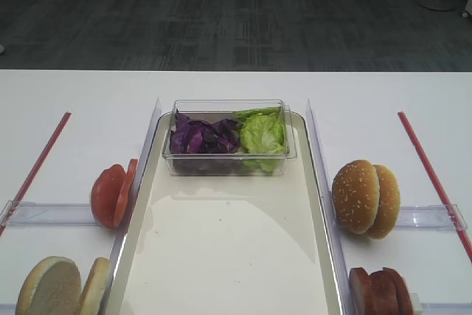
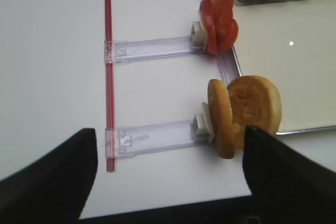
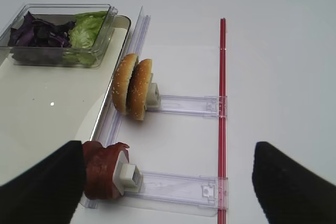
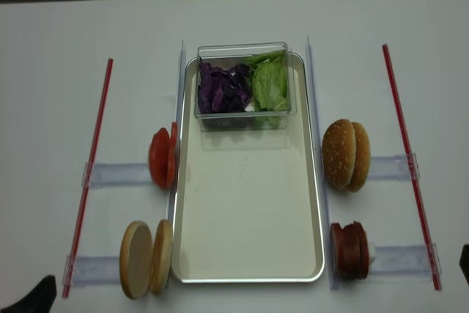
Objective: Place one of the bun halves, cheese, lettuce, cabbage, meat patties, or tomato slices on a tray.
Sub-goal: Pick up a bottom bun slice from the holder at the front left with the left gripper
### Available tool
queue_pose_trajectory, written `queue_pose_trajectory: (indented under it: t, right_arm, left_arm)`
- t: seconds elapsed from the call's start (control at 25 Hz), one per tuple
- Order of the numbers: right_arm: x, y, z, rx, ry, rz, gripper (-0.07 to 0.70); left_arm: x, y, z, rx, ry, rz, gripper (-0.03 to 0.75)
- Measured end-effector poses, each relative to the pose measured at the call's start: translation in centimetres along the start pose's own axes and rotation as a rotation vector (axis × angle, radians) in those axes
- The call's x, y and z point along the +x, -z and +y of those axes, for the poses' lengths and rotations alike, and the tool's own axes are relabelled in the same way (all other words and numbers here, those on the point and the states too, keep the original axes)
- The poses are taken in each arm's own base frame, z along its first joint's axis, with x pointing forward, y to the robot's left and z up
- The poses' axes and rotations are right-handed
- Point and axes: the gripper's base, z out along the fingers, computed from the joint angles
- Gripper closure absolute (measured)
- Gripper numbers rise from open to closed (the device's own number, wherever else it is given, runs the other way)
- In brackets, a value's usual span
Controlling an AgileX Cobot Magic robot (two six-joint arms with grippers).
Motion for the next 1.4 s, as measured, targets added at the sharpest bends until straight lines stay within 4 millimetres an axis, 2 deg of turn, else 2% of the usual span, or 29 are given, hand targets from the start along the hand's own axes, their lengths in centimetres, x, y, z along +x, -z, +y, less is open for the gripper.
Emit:
queue_pose_trajectory:
  t: [0.56,1.04,1.4]
  right_arm:
    - [0.0,0.0,0.0,0.0,0.0,0.0,-0.025]
    - [0.0,0.0,0.0,0.0,-0.004,0.0,-0.025]
    - [0.0,0.0,0.0,0.0,-0.008,0.0,-0.025]
  left_arm:
    - [-3.1,0.6,0.1,0.12,-0.123,0.097,0.177]
    - [-6.9,-2.5,-1.0,0.185,-0.213,0.314,0.179]
    - [-10.1,-6.5,-2.6,0.141,-0.19,0.486,0.204]
